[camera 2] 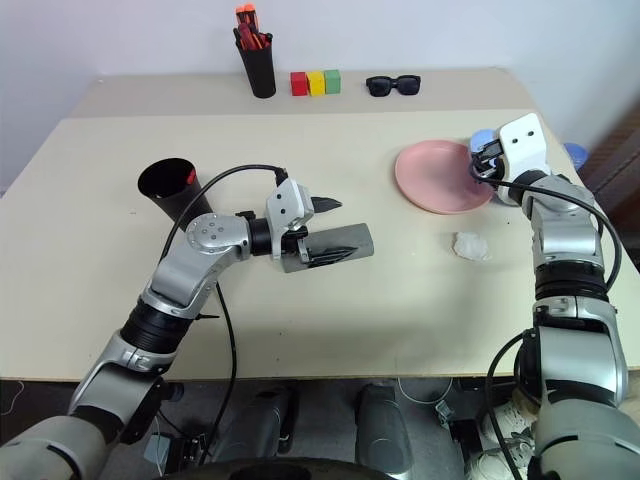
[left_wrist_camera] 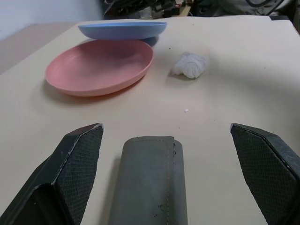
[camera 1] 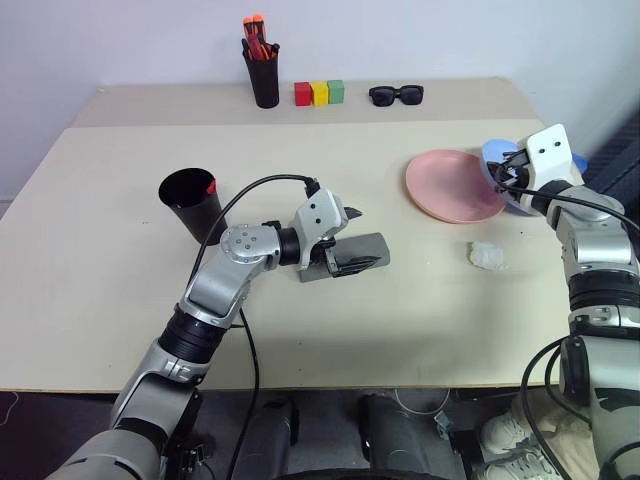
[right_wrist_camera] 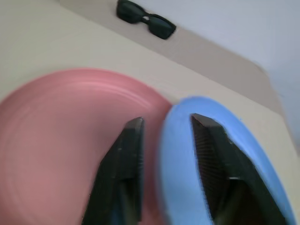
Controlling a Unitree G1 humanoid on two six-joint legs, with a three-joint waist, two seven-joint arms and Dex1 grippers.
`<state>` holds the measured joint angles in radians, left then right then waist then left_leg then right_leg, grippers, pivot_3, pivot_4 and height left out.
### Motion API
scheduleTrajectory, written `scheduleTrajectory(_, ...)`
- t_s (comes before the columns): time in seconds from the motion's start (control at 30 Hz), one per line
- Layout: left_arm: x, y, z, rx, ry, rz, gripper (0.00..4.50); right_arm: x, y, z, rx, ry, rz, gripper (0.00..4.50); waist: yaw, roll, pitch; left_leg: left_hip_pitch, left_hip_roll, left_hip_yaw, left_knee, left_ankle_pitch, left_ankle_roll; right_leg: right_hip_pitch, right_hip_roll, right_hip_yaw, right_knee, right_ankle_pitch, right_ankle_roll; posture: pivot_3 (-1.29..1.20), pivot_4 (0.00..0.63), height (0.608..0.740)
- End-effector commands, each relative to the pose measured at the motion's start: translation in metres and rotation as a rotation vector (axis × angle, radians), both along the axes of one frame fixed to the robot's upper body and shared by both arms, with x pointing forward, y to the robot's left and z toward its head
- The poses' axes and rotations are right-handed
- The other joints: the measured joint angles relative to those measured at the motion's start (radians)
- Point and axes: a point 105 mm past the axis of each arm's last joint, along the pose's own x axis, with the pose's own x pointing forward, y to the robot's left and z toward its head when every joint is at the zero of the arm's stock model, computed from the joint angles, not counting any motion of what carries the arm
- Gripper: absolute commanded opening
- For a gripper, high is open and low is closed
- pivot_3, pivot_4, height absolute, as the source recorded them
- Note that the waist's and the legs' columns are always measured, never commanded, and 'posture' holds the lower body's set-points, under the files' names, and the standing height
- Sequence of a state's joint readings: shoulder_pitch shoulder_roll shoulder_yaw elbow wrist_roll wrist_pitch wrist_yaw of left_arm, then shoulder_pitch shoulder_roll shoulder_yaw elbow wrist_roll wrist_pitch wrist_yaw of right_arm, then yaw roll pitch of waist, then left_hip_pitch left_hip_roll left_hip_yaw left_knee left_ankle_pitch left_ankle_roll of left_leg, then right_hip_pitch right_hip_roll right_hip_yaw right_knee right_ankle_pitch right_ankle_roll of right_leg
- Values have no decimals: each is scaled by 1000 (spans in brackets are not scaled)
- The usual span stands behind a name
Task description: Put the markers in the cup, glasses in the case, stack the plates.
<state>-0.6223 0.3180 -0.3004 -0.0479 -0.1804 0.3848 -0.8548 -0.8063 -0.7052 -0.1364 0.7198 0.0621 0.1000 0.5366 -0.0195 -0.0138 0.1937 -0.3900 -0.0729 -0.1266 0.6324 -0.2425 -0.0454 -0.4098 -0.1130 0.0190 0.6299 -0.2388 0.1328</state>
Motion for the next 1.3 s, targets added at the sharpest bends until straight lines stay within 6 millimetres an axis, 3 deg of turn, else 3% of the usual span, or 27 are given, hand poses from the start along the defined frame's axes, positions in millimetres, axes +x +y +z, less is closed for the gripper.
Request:
scheduleTrajectory(0.03, -3, 0, 6, 1, -41, -9, 4500, 0, 0, 22, 7, -71, 5, 3472, 0, 0, 0, 0, 0, 0, 0, 0, 0, 0, 0, 0, 0, 0, 0, 0, 150, 740)
scheduleTrajectory(0.1, -3, 0, 6, 1, -41, -8, 4500, 0, 0, 20, 10, -61, 6, 4467, 1, 0, 0, 0, 0, 0, 0, 0, 0, 0, 0, 0, 0, 0, 0, 0, 150, 740)
scheduleTrajectory(0.4, -3, 0, 6, -2, -38, -3, 4500, 3, 2, -6, 64, 94, 53, 4467, 0, 0, 0, 0, 0, 0, 0, 0, 0, 0, 0, 0, 0, 0, 0, 0, 150, 740)
scheduleTrajectory(0.87, -6, 5, 6, -6, -27, 26, 4500, 16, -7, -15, 86, 146, -10, 4467, -1, 0, 0, 0, 0, 0, 0, 0, 0, 0, 0, 0, 0, 0, 0, 0, 150, 740)
scheduleTrajectory(0.97, -6, 7, 6, -6, -24, 33, 4500, 16, -11, -22, 82, 164, -42, 3272, -2, 0, 0, 0, 0, 0, 0, 0, 0, 0, 0, 0, 0, 0, 0, 0, 150, 740)
scheduleTrajectory(1.17, -6, 9, 7, -5, -22, 47, 4500, 16, -16, -24, 67, 168, -69, 242, -2, 0, 0, 0, 0, 0, 0, 0, 0, 0, 0, 0, 0, 0, 0, 0, 150, 740)
scheduleTrajectory(1.3, -5, 11, 7, -3, -20, 53, 4500, 17, -16, -19, 32, 148, -69, 113, -4, 0, 0, 0, 0, 0, 0, 0, 0, 0, 0, 0, 0, 0, 0, 0, 150, 740)
